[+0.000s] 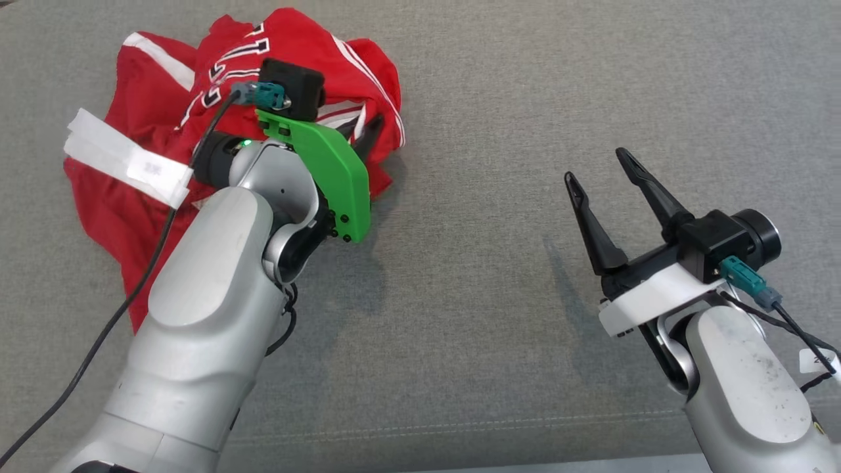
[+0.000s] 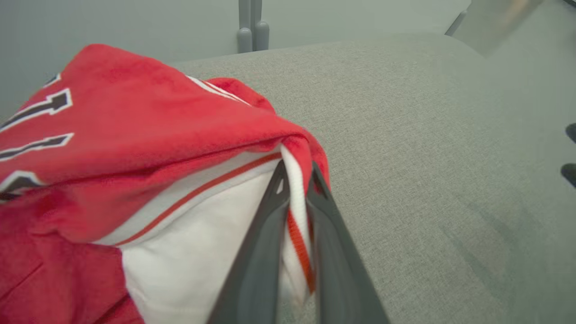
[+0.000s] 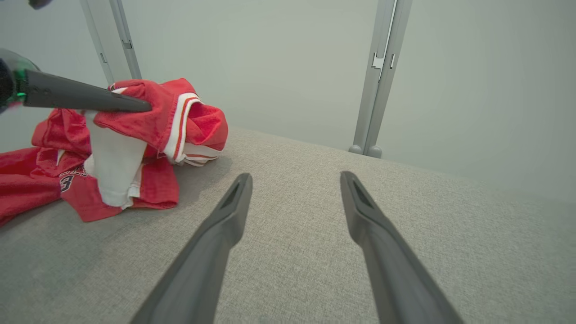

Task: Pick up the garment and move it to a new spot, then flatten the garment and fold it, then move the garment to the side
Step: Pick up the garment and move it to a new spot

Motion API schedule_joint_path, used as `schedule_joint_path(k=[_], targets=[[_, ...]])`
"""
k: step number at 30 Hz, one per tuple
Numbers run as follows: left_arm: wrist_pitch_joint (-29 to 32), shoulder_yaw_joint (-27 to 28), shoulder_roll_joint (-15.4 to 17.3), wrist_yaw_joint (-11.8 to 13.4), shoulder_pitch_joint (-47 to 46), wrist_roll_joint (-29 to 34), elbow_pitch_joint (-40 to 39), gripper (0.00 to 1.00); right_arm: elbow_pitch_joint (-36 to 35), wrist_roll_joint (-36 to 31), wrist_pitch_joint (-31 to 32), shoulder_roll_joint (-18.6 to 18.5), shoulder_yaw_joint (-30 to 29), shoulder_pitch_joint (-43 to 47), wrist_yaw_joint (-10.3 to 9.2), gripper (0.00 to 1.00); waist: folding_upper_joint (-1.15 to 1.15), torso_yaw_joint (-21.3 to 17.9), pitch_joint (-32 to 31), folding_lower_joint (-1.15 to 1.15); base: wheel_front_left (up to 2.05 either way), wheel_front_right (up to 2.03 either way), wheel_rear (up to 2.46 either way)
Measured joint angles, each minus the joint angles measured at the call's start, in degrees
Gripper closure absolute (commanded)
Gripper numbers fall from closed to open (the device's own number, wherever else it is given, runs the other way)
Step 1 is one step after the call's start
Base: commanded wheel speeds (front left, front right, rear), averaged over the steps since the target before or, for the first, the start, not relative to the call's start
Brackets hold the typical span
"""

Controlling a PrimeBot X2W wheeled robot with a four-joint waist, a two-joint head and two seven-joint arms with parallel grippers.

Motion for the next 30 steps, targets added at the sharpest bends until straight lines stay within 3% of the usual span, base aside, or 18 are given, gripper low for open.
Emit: schedule_joint_path(k=[6, 11, 18, 30], targets=[[2.8, -4.3, 0.8, 0.0, 0.0, -4.4, -2.8, 1.00, 0.0, 0.5, 0.0, 1.4, 0.3, 1.2, 0.00, 0.00, 0.00, -3.9, -0.9, 0.00, 0.00, 0.00, 0.00], [3.3, -9.0, 1.1, 0.0, 0.0, -13.3, -5.7, 1.00, 0.0, 0.5, 0.0, 2.0, -0.1, 2.9, 0.00, 0.00, 0.00, -7.7, -1.4, 0.00, 0.00, 0.00, 0.00], [3.8, -13.8, 1.5, 0.0, 0.0, -17.5, -6.3, 1.00, -0.5, 0.9, 0.0, 2.9, -0.2, 3.7, -0.01, 0.00, 0.00, -13.3, -1.9, 0.00, 0.00, 0.00, 0.00], [0.4, -19.8, 1.8, 5.7, -5.6, -19.9, -7.0, 1.00, -1.6, 2.1, 0.0, 4.7, 1.6, 3.8, -0.01, 0.00, 0.00, -22.3, -1.6, 0.00, 0.00, 0.00, 0.00]])
